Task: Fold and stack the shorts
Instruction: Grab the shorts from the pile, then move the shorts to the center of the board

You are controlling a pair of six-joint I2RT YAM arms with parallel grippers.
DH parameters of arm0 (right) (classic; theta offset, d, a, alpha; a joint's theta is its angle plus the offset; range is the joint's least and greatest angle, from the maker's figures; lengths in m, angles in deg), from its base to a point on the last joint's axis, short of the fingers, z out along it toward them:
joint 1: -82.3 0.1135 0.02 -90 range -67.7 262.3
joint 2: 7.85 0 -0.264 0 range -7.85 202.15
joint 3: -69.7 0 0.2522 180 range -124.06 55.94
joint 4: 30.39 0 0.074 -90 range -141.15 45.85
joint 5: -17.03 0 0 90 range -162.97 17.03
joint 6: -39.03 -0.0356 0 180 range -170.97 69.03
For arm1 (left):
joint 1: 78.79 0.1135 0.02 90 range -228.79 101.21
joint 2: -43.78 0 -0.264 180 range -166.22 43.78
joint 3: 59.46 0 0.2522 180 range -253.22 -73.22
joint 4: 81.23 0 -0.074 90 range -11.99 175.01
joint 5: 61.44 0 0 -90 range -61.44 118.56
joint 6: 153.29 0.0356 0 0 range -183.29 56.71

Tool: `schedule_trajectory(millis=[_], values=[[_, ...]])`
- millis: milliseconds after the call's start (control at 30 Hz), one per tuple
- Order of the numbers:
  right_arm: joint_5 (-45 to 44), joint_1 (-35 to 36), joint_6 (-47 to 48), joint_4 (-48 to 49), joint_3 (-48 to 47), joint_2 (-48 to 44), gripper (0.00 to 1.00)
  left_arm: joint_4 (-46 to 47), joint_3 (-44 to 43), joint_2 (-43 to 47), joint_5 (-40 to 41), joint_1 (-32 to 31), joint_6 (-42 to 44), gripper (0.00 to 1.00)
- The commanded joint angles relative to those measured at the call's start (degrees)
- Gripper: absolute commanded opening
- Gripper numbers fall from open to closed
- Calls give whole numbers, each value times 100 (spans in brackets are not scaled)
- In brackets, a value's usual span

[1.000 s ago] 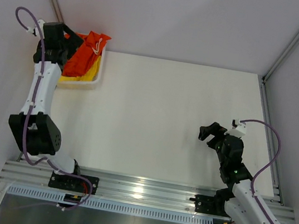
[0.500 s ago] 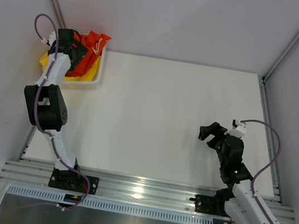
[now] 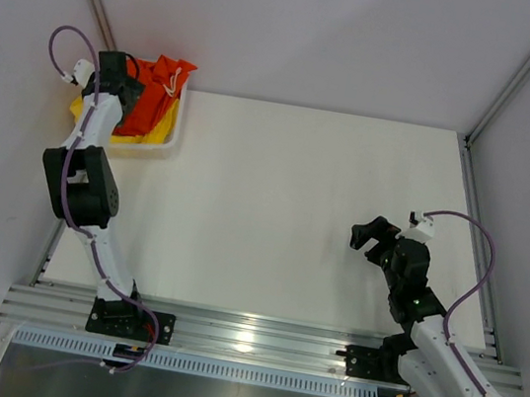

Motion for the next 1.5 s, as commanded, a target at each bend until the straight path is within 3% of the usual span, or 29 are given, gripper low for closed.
schedule_trajectory(millis=[0, 100, 200, 300, 333, 367, 567, 667, 933, 1100, 1200, 1467], values=[[42, -33, -37, 228, -41, 40, 100, 69, -263, -284, 132, 126, -186, 82], [42, -33, -37, 210, -41, 32, 99, 156, -263, -478, -26, 196, -230, 80], [33, -59, -46, 210, -41, 23, 99, 270, -228, -592, -114, 241, -178, 67], [51, -68, -46, 201, -41, 32, 99, 464, -131, -610, -281, 328, -81, 26], [42, -59, -37, 201, -41, 32, 99, 560, -70, -566, -308, 363, -29, 7], [33, -68, -37, 201, -41, 32, 99, 770, -26, -453, -325, 364, 15, 0], [60, -77, -19, 201, -50, 32, 100, 1131, 141, 110, -518, 294, 112, 0], [60, -86, -19, 201, -41, 32, 99, 1438, 89, 479, -992, 144, 104, 0], [77, -77, 51, 201, -32, -47, 100, 1842, -351, 2032, -1985, -1085, 174, 0], [86, -86, 68, 201, 3, -135, 99, 2424, -123, 3273, -1820, -2507, 534, 0], [95, -77, 77, 193, 3, -153, 100, 2775, 36, 3924, -1495, -3009, 613, 0], [235, -77, 147, 245, 38, -258, 99, 2917, 431, 4716, -1591, -3134, 464, 0]])
